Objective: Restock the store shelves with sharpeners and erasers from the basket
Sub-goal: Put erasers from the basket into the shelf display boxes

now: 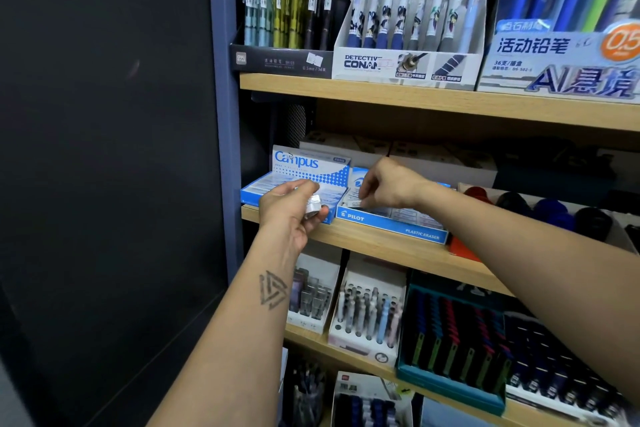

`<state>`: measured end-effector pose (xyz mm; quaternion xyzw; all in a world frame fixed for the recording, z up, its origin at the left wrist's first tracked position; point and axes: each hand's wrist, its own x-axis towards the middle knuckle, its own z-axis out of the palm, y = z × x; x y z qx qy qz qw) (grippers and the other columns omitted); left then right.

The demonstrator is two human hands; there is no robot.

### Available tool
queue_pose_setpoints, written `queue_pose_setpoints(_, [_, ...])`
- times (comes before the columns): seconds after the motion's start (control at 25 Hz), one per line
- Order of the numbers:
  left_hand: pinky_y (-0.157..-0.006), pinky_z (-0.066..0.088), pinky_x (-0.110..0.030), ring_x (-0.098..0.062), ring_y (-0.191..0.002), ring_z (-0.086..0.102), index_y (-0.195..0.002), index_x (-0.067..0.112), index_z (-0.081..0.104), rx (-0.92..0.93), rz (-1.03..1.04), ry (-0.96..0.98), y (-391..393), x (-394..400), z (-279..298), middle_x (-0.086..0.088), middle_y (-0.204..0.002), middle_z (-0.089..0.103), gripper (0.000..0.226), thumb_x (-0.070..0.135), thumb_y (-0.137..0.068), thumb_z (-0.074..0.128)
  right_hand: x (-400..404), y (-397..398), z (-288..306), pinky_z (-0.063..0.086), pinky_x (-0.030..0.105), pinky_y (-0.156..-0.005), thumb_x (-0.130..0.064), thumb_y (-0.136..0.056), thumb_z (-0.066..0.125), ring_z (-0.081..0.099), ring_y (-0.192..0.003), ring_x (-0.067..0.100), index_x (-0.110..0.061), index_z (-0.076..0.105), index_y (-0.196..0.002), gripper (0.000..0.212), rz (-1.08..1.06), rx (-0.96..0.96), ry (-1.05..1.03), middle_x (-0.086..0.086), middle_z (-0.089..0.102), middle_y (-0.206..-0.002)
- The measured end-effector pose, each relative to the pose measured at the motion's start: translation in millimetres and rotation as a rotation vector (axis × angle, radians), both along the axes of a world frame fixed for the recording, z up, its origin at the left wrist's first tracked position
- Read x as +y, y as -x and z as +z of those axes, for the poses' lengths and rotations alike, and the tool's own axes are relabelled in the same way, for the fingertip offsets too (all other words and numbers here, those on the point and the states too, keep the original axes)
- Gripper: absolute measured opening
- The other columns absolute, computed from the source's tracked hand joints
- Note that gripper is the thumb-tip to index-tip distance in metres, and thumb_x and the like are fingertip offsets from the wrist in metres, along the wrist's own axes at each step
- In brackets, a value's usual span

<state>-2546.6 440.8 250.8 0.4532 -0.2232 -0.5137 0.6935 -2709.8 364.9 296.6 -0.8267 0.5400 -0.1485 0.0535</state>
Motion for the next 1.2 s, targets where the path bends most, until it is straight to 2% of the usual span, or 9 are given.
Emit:
queue_pose_setpoints(0.16, [-0.045, 0.055, -0.023, -0.026, -0.063, 0.065, -0.102, 0.006, 0.069, 0.003, 0.005, -0.006, 1, 1, -1, -0.019, -0.112, 0.068, 0.023, 0.003, -0.082, 0.078, -2, -7, -11, 0.047, 0.022, -0.063, -0.022, -0.078, 0.083, 0.062, -0.074, 0.011, -0.019, 0.071, -0.073, 0.013, -0.004, -0.012, 0.074, -0.003, 0.069, -0.078])
queue_pose_setpoints(0.28, [-0.043, 0.053, -0.022, -0.026, -0.061, 0.065, -0.102, 0.005, 0.069, 0.024, -0.011, 0.002, 2, 2, -2, -0.023, -0.115, 0.067, 0.02, 0.004, -0.084, 0.076, -6, -9, -20, 0.052, 0.03, -0.071, -0.025, -0.078, 0.083, 0.064, -0.08, 0.017, -0.021, 0.067, -0.064, 0.022, -0.051, 0.004, 0.118, -0.004, 0.067, -0.076])
queue_pose_setpoints(0.36, [-0.042, 0.052, -0.022, -0.026, -0.061, 0.065, -0.099, 0.005, 0.068, 0.041, -0.022, 0.007, 4, 4, -2, -0.023, -0.111, 0.068, 0.016, 0.005, -0.085, 0.075, 0, -12, -16, 0.049, 0.028, -0.068, -0.029, -0.083, 0.08, 0.064, -0.076, 0.015, -0.017, 0.073, -0.07, 0.019, -0.083, -0.145, 0.088, -0.002, 0.069, -0.074])
queue_pose_setpoints(0.48, [-0.044, 0.055, -0.024, -0.026, -0.062, 0.063, -0.098, 0.005, 0.067, 0.066, 0.016, 0.029, 4, 4, -1, -0.015, -0.092, 0.068, 0.011, 0.008, -0.089, 0.071, 23, -22, -3, 0.049, 0.026, -0.066, -0.023, -0.084, 0.079, 0.062, -0.071, 0.011, -0.011, 0.077, -0.092, 0.015, 0.212, -0.632, -0.218, 0.002, 0.072, -0.08])
queue_pose_setpoints(0.56, [-0.051, 0.06, -0.029, -0.028, -0.07, 0.069, -0.108, 0.003, 0.064, 0.118, 0.046, 0.057, 4, 0, -3, -0.015, -0.093, 0.07, 0.017, 0.01, -0.093, 0.067, 36, -27, 0, 0.052, 0.024, -0.07, -0.012, -0.08, 0.081, 0.062, -0.078, 0.013, -0.011, 0.072, -0.105, 0.027, 0.476, -0.67, -0.379, 0.005, 0.071, -0.09])
queue_pose_setpoints(0.64, [-0.055, 0.061, -0.035, -0.029, -0.075, 0.072, -0.11, 0.002, 0.062, 0.185, 0.06, 0.081, 5, 0, -3, -0.019, -0.103, 0.072, 0.016, 0.011, -0.097, 0.061, 40, -33, -2, 0.053, 0.023, -0.075, -0.002, -0.076, 0.083, 0.061, -0.079, 0.012, -0.006, 0.066, -0.111, 0.039, 0.55, -0.58, -0.388, 0.009, 0.068, -0.093])
queue_pose_setpoints(0.8, [-0.062, 0.061, -0.037, -0.023, -0.066, 0.067, -0.09, 0.009, 0.06, 0.168, 0.07, 0.053, 4, 5, 1, -0.013, -0.086, 0.068, 0.019, 0.019, -0.102, 0.049, 39, -40, -3, 0.058, 0.029, -0.08, 0.006, -0.073, 0.082, 0.065, -0.078, 0.014, 0.003, 0.07, -0.099, 0.029, 0.491, -0.595, -0.344, 0.01, 0.072, -0.086])
queue_pose_setpoints(1.0, [-0.051, 0.059, -0.027, -0.021, -0.069, 0.064, -0.116, 0.002, 0.062, 0.174, 0.037, 0.037, 4, 3, 1, -0.015, -0.094, 0.066, 0.023, 0.015, -0.103, 0.049, 42, -46, -6, 0.054, 0.035, -0.07, 0.014, -0.076, 0.07, 0.062, -0.072, 0.025, -0.001, 0.072, -0.088, 0.019, 0.408, -0.799, -0.363, 0.009, 0.069, -0.078])
queue_pose_setpoints(1.2, [-0.036, 0.045, -0.017, -0.021, -0.052, 0.059, -0.119, -0.004, 0.06, 0.316, 0.0, 0.018, -1, -5, -3, -0.017, -0.087, 0.062, 0.033, 0.023, -0.102, 0.051, 42, -45, -7, 0.06, 0.028, -0.072, 0.007, -0.084, 0.07, 0.068, -0.074, 0.025, -0.002, 0.069, -0.088, 0.011, 0.314, -1.064, -0.553, 0.02, 0.07, -0.087])
